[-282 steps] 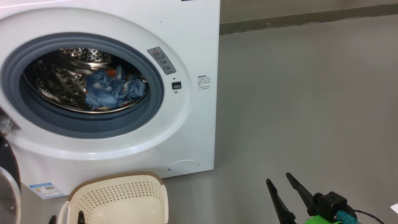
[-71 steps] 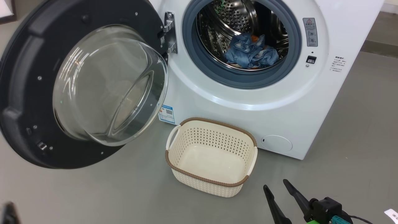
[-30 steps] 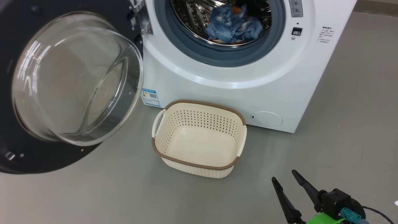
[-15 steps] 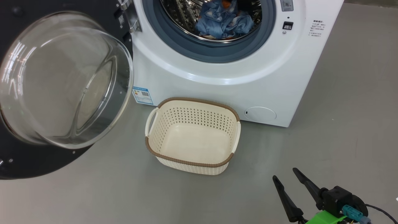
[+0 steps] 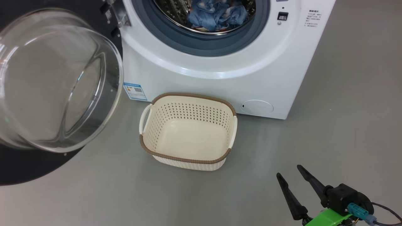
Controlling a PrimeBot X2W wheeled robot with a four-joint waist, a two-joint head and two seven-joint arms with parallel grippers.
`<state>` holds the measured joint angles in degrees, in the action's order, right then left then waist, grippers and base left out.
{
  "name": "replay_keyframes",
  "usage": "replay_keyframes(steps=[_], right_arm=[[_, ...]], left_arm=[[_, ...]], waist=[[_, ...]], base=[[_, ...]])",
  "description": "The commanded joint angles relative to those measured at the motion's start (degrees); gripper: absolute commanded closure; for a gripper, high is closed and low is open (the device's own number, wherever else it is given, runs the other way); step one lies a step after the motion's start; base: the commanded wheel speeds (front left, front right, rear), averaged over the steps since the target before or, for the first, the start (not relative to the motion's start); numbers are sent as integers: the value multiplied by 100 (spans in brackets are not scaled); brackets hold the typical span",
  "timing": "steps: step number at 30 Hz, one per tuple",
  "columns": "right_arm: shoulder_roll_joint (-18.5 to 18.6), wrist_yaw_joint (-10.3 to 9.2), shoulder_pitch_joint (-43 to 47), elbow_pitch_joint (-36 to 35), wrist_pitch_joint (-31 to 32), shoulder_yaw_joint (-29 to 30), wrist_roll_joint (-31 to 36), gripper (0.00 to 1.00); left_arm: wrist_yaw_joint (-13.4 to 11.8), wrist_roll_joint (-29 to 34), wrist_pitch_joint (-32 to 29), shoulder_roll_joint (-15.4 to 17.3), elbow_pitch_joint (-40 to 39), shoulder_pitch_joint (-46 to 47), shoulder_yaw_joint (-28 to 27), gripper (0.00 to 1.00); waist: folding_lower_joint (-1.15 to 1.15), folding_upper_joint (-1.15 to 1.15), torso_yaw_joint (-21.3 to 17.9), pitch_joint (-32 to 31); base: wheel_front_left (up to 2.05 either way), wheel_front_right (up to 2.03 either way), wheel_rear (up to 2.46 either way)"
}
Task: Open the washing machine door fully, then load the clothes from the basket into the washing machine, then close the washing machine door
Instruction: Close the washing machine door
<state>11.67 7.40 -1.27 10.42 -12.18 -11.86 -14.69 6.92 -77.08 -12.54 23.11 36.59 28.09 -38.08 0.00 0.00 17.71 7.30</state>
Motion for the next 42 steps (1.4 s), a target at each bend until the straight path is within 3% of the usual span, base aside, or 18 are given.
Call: replay_keyframes(steps=[1, 21, 42], right_arm=[[45, 9, -166, -159, -5, -86, -9, 0], [71, 9, -220, -252, 23, -27, 28, 0], [49, 9, -237, -153, 17, -78, -51, 0]], left_arm=[[57, -69, 6, 324, -182, -11, -72, 100], [57, -225, 12, 346, -74, -6, 49, 100], [32, -887, -1543, 293, -423, -257, 279, 100]], waist=[[0, 0, -39, 44], [0, 0, -125, 307], [0, 0, 12, 302]], base=[[0, 0, 0], [0, 0, 0], [0, 0, 0]])
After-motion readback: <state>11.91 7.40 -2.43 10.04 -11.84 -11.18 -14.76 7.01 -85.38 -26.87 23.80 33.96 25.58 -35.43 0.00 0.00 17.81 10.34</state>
